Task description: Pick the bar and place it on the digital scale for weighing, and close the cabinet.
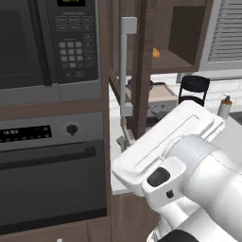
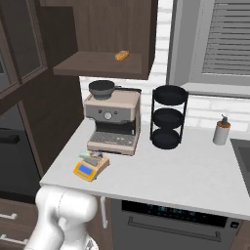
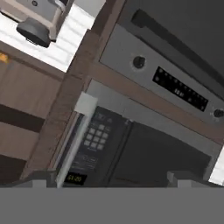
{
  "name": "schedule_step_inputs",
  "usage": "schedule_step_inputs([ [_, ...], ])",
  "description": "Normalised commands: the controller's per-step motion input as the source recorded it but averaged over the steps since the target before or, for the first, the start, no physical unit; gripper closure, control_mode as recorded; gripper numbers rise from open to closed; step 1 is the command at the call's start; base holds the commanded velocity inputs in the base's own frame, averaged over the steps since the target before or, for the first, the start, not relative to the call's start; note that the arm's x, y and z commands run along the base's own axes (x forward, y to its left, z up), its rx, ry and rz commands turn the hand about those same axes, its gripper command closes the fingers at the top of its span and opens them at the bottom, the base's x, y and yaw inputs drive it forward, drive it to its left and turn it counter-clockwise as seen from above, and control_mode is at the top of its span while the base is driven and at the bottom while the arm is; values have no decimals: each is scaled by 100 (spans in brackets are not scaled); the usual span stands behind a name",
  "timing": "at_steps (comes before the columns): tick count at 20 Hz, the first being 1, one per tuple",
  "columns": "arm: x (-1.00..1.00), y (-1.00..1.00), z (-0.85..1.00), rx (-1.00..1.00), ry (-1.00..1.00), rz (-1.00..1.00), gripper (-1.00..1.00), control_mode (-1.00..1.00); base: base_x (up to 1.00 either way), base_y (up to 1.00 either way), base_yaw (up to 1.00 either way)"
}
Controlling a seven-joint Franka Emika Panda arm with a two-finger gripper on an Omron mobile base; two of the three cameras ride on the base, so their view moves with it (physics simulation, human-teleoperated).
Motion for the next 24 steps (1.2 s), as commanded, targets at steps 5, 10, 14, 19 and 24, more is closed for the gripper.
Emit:
schedule_step_inputs([
  [5,71,82,-79,3,-28,-49,-100,-100,0,0,0],
  [10,1,83,-39,2,-49,-38,-100,-100,0,0,0],
  [14,15,34,-46,11,-39,-24,-100,-100,0,0,0],
  [19,93,1,-31,9,-8,-5,-100,-100,0,0,0],
  [24,49,0,-1,9,-5,0,-100,-100,0,0,0],
])
